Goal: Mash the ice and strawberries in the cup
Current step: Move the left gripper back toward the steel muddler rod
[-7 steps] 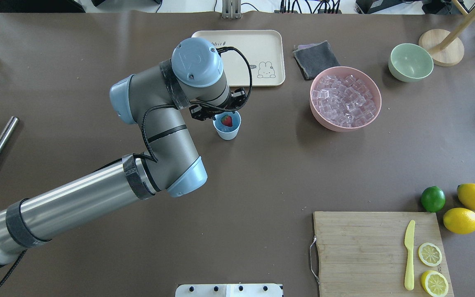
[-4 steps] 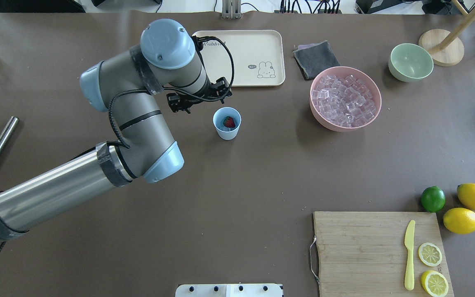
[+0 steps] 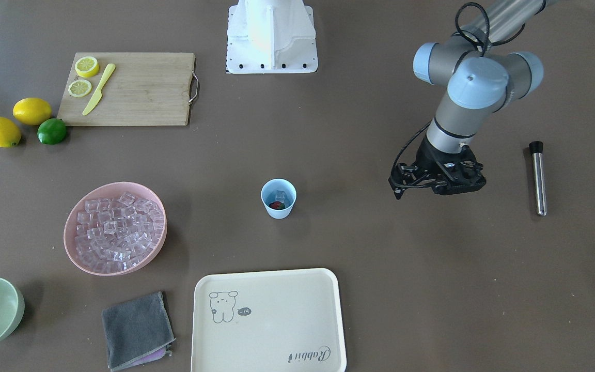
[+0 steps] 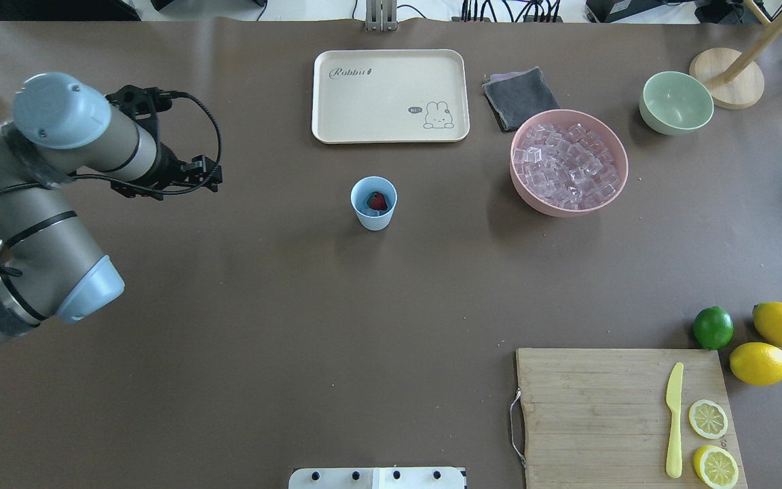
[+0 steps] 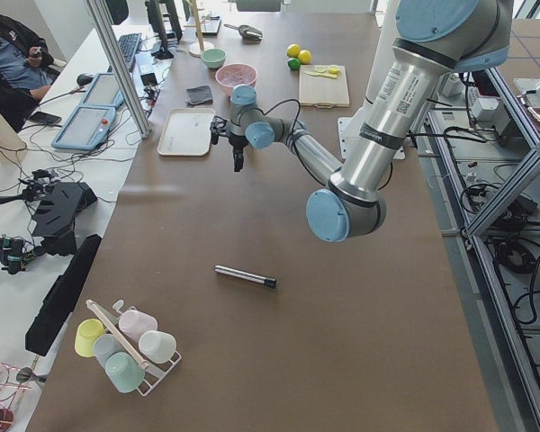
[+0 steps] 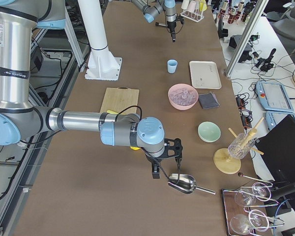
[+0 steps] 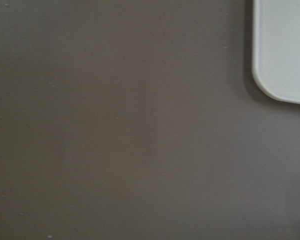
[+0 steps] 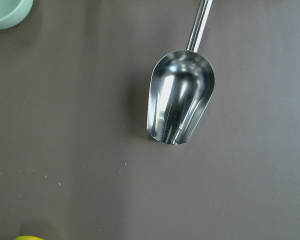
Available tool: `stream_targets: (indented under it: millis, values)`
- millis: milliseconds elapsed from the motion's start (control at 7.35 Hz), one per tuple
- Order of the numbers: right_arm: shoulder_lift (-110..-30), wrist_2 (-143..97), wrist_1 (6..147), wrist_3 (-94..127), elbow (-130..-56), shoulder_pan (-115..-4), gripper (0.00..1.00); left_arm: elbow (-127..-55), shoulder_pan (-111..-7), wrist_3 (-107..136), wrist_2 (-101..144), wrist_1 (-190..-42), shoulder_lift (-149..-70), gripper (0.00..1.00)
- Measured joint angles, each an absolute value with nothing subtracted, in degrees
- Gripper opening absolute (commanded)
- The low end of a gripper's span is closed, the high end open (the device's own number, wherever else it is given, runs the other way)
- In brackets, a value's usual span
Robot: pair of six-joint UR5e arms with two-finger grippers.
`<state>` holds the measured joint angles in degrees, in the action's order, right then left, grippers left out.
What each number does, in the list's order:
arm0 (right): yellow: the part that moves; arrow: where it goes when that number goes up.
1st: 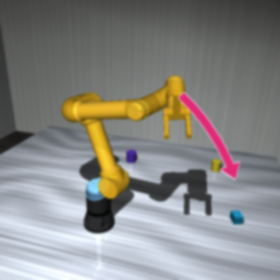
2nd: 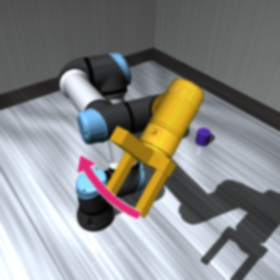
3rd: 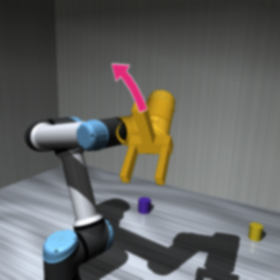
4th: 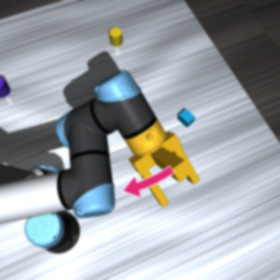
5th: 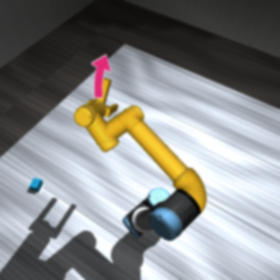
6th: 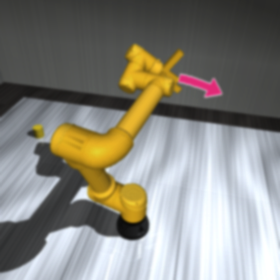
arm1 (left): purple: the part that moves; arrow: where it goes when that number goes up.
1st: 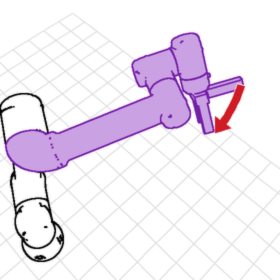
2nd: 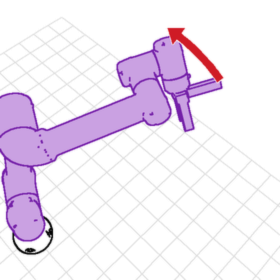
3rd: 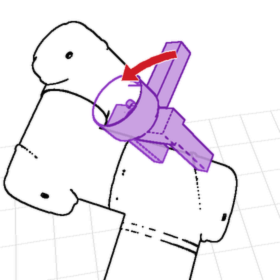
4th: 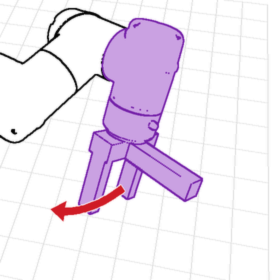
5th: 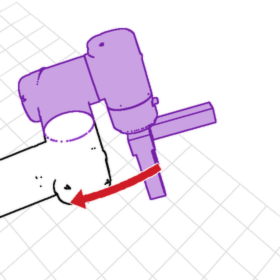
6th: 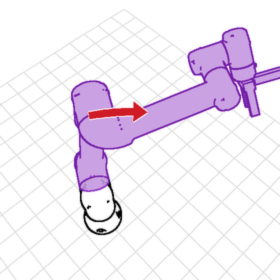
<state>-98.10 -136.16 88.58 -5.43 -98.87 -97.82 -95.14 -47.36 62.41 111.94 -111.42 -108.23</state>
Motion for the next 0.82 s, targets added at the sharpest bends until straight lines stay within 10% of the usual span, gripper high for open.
stream_targets:
  millis: [272,816]
  values:
    - [-98.2,-136.1,88.5,-5.9,-98.9,-97.8,1.0,-91.3,-55.3,44.6,115.7,-118.1,-99.2,0.84]
    - [-98.0,-135.9,88.4,-7.8,-98.8,-97.8,1.0,-77.5,-62.6,32.1,121.9,-132.0,-96.4,0.88]
